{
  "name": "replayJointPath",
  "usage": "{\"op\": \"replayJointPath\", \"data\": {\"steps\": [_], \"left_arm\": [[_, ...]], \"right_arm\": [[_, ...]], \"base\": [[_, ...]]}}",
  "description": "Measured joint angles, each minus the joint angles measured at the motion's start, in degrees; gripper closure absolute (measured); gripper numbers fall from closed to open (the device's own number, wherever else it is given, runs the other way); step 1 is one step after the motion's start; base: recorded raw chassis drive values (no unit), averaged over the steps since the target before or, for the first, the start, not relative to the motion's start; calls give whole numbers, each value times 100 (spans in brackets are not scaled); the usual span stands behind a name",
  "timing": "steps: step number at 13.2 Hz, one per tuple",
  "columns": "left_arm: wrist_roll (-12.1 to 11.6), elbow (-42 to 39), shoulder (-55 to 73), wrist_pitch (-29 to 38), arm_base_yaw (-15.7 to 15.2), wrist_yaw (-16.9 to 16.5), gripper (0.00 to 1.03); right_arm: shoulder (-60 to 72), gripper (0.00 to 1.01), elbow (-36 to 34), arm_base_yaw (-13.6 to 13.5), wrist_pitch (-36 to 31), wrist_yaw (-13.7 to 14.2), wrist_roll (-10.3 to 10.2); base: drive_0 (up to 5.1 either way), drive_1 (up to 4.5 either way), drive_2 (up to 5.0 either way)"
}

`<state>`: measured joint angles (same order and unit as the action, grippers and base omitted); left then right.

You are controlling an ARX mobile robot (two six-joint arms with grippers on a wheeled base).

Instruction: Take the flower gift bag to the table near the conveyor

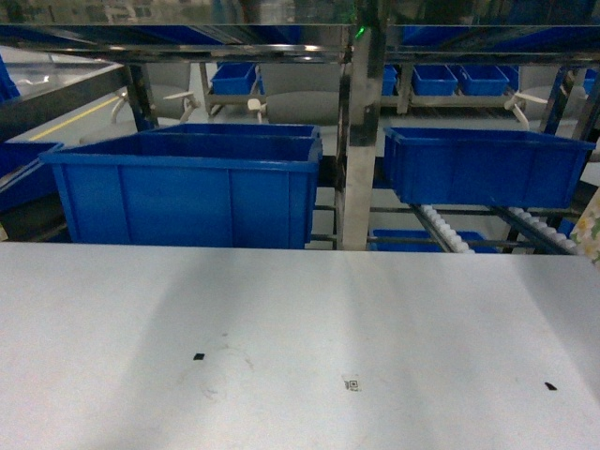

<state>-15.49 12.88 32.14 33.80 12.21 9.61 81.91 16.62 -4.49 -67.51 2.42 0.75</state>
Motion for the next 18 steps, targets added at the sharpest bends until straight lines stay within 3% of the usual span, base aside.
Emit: {"op": "replayJointPath", "data": {"steps": [4,6,9,12,15,16,18], "left_arm": [[0,0,0,0,0,0,101],[0,0,0,0,0,0,101],[0,0,0,-2,0,0,101],[0,0,0,-2,0,0,101],[0,0,0,-2,0,0,101],[0,0,0,-2,0,2,101],[0,0,0,-2,0,2,101]], "right_arm": [[1244,99,407,-127,-319,-26,-470],[1952,99,621,-306,-286,59,-887],[2374,99,776,-330,-236,175,-1021],[2824,99,629,-138,-391,219,-1172],[3056,99,317,-109,-680,186,-1274],[3095,92,251,-42,-702,162,-1298],[3099,63,-94,125,-579,258,-1272]], "base": [[-260,492,-257],[-260,492,-257],[-260,492,-257],[0,0,0],[0,0,0],[0,0,0],[0,0,0]]}}
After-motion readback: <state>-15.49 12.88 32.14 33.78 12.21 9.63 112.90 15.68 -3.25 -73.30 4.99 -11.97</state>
